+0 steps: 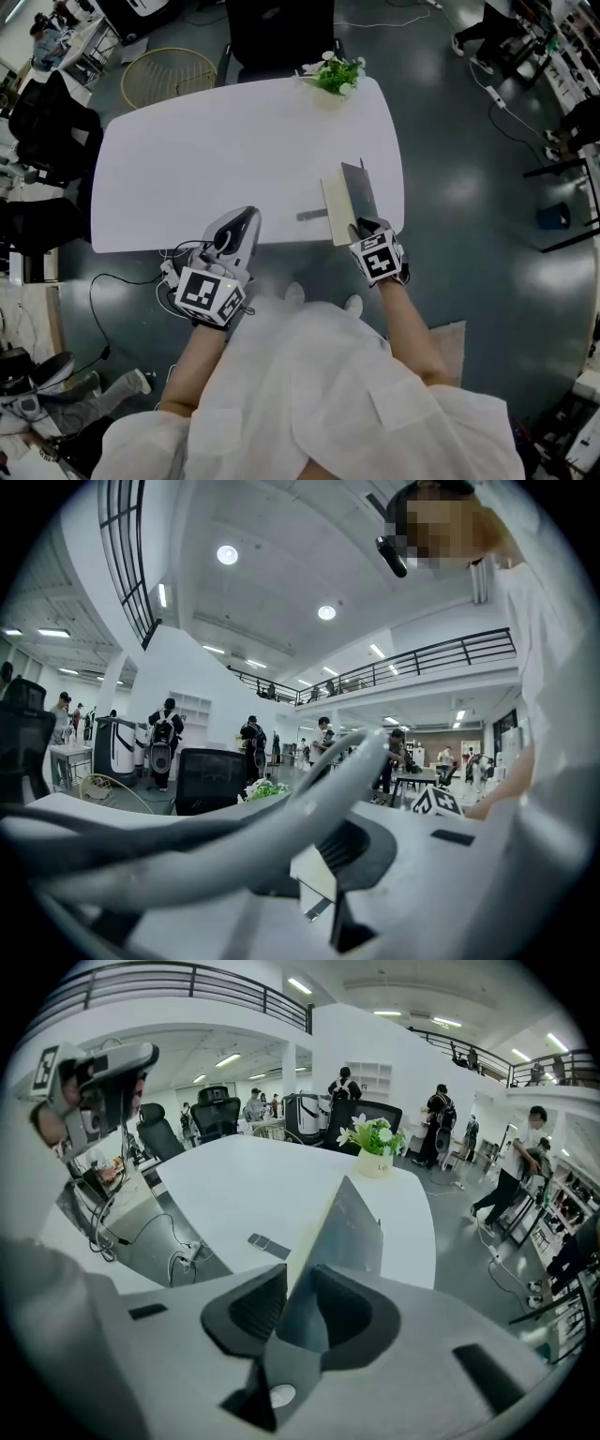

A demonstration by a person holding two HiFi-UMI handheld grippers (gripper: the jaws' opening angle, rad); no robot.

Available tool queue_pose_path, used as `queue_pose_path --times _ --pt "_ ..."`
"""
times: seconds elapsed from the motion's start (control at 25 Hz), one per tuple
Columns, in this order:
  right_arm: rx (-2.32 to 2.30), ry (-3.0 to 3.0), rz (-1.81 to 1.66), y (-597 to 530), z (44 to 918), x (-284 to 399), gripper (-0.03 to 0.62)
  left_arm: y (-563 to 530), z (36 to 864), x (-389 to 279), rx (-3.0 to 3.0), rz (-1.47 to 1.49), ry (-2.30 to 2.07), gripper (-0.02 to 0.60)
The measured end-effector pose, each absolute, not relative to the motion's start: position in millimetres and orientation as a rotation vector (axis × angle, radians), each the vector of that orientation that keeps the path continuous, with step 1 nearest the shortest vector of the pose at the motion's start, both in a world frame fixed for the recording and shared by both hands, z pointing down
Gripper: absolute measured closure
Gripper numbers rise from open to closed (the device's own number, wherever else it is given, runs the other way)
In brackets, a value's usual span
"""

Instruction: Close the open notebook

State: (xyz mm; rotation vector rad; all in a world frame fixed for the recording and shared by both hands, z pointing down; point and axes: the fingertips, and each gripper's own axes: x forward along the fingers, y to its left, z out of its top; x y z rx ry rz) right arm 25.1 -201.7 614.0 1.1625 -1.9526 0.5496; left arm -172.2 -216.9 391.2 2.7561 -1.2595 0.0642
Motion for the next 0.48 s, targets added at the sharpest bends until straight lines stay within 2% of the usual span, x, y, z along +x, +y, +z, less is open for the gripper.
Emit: queue_pose_path --times 0.48 --pt "1.109 -1.919 0.533 -202 638 2 0.474 -217 391 -195 2.756 0.075 -1.282 0.566"
